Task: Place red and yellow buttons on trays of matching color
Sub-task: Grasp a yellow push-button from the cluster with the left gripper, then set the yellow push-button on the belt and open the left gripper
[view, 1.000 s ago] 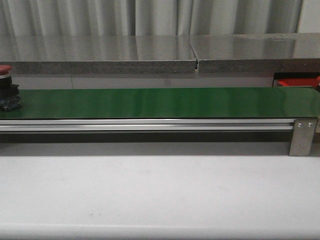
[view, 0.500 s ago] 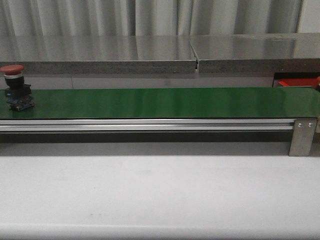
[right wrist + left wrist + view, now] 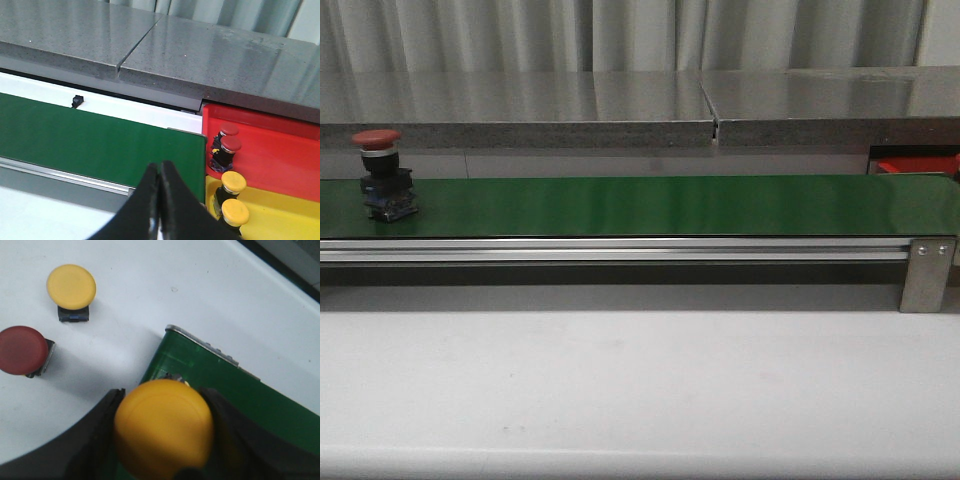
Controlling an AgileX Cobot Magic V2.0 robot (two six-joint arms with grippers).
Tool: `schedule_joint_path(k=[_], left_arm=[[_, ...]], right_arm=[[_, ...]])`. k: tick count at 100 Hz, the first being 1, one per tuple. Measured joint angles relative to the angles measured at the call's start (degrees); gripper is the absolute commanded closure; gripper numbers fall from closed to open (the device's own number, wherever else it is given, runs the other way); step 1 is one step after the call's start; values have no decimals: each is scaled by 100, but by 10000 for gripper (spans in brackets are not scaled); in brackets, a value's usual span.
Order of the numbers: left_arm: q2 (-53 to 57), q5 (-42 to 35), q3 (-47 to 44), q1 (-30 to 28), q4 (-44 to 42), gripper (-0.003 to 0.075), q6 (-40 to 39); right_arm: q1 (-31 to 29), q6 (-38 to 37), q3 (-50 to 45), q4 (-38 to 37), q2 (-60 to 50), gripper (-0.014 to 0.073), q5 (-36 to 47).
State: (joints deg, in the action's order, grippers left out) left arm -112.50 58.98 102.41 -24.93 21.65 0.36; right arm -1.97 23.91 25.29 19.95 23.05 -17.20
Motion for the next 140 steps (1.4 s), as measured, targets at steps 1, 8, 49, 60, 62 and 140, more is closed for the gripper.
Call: schedule_joint_path(k=[1, 8, 49, 60, 62, 140], left_arm=[[13, 12, 0, 5, -6, 479, 24], [27, 56, -11, 109, -44, 479, 105], [37, -233, -584, 811, -564, 477, 189], [37, -362, -754, 811, -672, 454, 197], [37, -393, -793, 811, -699, 444, 201], [1253, -894, -1079, 1448, -709, 372, 513]], right_arm=[[0, 0, 0, 0, 0, 661, 0], [0, 0, 0, 0, 0, 661, 0], [0, 0, 0, 0, 0, 661, 0], [0, 0, 0, 0, 0, 661, 0], [0, 0, 0, 0, 0, 661, 0], [0, 0, 0, 0, 0, 661, -2]])
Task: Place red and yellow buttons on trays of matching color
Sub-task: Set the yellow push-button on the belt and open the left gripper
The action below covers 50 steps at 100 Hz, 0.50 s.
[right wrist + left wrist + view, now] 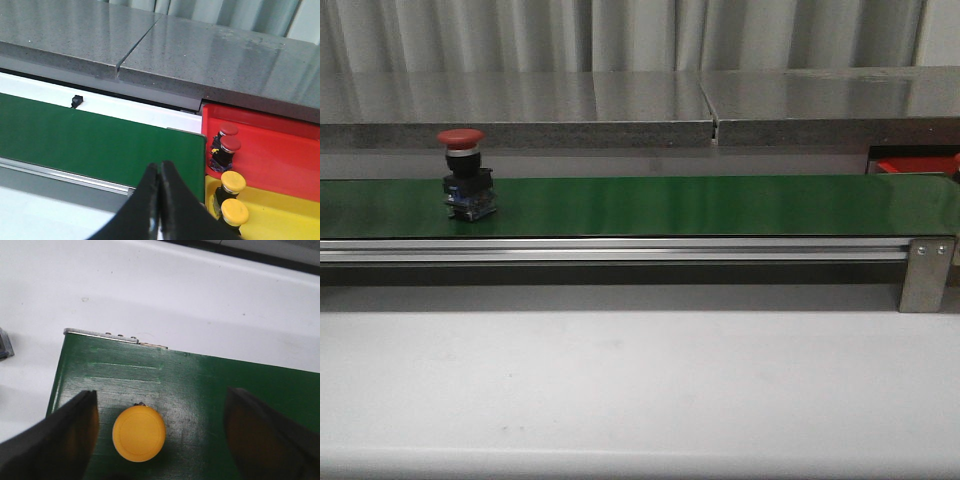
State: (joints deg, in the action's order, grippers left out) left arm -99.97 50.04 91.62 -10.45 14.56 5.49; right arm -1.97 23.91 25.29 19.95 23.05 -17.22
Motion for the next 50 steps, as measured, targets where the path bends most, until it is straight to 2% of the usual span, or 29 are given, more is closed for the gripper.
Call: schedule_joint_path(k=[13, 15, 50], left_arm=[[300, 130, -13, 174, 11, 701, 185], [349, 141, -32, 217, 11, 732, 201], [1522, -73, -1049, 1001, 36, 741, 417]], right_arm=[[0, 0, 0, 0, 0, 661, 0], [0, 0, 0, 0, 0, 661, 0], [0, 0, 0, 0, 0, 661, 104]])
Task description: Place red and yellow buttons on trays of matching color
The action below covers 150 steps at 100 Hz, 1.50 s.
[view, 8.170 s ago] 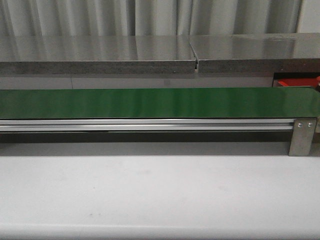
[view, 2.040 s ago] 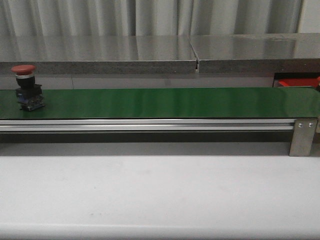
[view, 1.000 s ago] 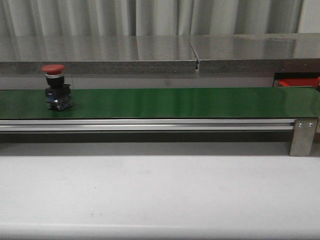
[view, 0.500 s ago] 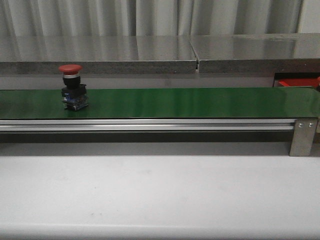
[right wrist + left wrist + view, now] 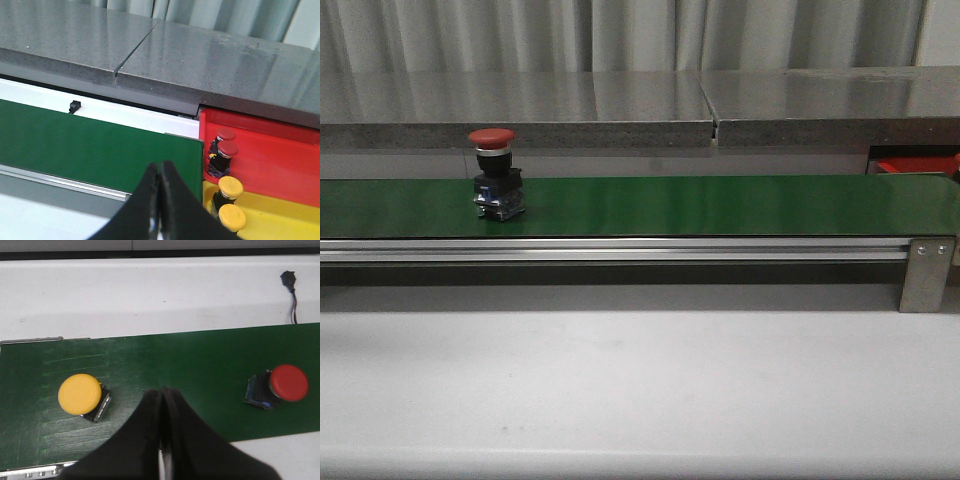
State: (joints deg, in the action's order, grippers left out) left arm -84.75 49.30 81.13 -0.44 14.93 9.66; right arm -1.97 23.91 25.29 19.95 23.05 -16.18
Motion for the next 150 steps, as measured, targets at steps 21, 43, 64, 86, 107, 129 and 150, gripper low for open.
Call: schedule_joint_path(k=[21, 43, 64, 86, 107, 129, 150], left_arm=[[945, -92, -784, 148, 0, 741, 25], [2164, -221, -1681, 158, 0, 741, 25], [3420, -233, -2558, 158, 0, 741, 36], [4647, -256, -3277, 158, 0, 741, 34], [5221, -260, -3493, 158, -21, 741, 34], [5257, -269, -3506, 158, -19, 741, 34], [5257, -269, -3506, 158, -19, 741, 34]], right_arm=[[0, 0, 0, 0, 0, 661, -12], [0, 0, 0, 0, 0, 661, -154], [0, 0, 0, 0, 0, 661, -185], [0, 0, 0, 0, 0, 661, -238], [140, 0, 188, 0, 355, 661, -299], [690, 0, 961, -168, 1322, 659, -672], [1167, 0, 1835, -219, 2499, 590, -1090]])
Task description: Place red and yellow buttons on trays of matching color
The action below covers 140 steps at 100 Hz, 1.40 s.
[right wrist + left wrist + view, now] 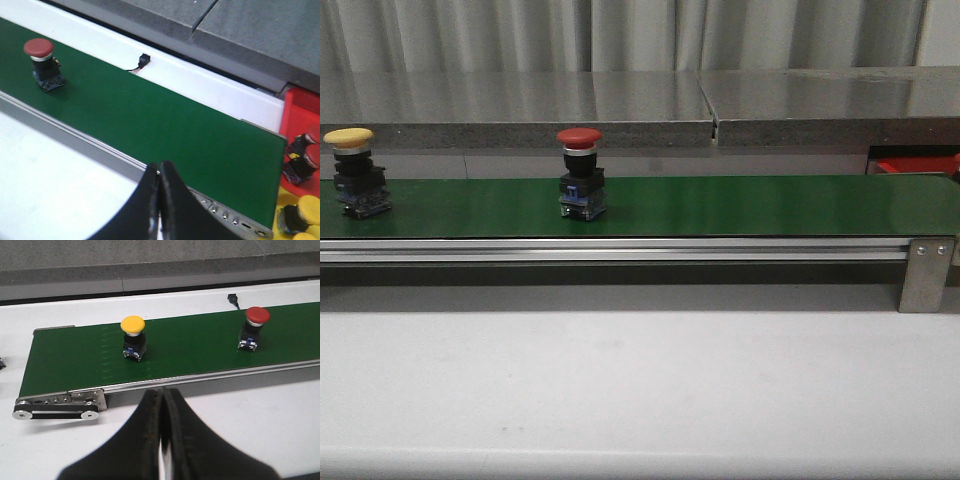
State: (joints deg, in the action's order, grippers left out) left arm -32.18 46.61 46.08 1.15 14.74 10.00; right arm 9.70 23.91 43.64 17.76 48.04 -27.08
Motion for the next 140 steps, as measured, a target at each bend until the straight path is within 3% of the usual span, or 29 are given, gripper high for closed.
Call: schedule_joint_path(k=[6, 23, 32, 104, 140], left_arm=[[0, 0, 0, 0, 0, 741, 0], [0, 0, 0, 0, 0, 741, 0], [0, 0, 0, 0, 0, 741, 0], [0, 0, 0, 0, 0, 741, 0], [0, 0, 0, 0, 0, 741, 3]], right_arm=[[110, 0, 224, -9, 321, 496, -127], [285, 0, 913, 13, 1165, 120, -560], [345, 0, 1229, 24, 1604, 13, -795], [1103, 0, 4333, 193, 4603, -1, -2445], [1156, 0, 4794, 353, 5649, -1, -2490]])
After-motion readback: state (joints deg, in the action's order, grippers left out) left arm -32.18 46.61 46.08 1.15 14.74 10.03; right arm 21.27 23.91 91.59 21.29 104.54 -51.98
